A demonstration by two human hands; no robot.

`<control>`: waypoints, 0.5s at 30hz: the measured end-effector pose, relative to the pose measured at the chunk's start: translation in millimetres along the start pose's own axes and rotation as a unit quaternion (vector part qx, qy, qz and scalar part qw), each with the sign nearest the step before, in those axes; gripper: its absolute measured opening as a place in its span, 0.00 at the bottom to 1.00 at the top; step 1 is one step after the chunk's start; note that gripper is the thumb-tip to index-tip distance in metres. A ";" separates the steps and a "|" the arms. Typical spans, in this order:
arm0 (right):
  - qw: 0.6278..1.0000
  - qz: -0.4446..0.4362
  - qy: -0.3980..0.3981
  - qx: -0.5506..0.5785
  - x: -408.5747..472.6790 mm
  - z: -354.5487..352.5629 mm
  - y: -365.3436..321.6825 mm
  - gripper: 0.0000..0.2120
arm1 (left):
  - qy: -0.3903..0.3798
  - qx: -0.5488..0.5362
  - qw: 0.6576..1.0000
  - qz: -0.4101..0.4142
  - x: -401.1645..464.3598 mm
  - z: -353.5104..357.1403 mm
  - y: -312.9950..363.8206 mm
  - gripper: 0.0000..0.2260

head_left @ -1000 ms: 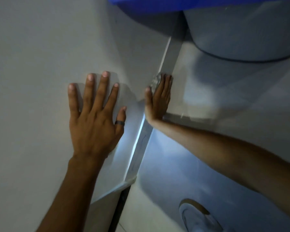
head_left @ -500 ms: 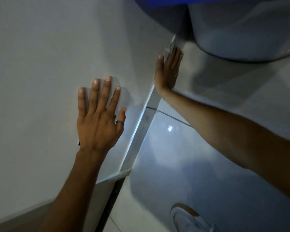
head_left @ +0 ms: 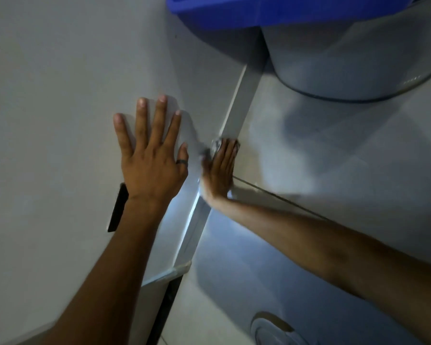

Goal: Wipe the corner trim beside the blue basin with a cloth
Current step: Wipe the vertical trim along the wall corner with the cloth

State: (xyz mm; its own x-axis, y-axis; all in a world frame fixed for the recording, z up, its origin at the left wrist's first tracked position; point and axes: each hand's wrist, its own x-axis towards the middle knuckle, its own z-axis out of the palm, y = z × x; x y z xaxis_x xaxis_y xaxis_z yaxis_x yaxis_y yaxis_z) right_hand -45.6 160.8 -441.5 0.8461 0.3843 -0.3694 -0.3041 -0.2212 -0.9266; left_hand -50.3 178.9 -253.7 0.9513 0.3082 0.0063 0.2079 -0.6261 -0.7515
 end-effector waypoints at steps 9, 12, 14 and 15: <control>0.994 0.022 0.087 0.066 157.9 -69.3 -66.9 0.32 | -0.018 0.017 1.000 0.018 36.7 8.9 22.6 0.34; 0.992 0.033 0.100 0.074 179.3 -79.4 -76.4 0.30 | -0.015 0.011 1.000 0.017 31.8 6.8 15.4 0.34; 0.991 0.027 0.094 0.086 176.5 -79.9 -76.8 0.30 | -0.010 -0.002 1.000 0.008 19.2 3.5 8.8 0.34; 0.991 0.027 0.090 0.097 169.5 -77.8 -75.6 0.30 | -0.010 -0.010 1.000 0.002 9.3 2.1 5.6 0.34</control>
State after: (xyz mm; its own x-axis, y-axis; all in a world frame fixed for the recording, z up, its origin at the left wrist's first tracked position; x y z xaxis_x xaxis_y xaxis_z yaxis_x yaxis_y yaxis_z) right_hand 154.9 172.9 -428.5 0.8854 0.2062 -0.4166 -0.4147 -0.0544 -0.9083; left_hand -40.8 179.8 -259.2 0.9474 0.3200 -0.0111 0.2080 -0.6415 -0.7384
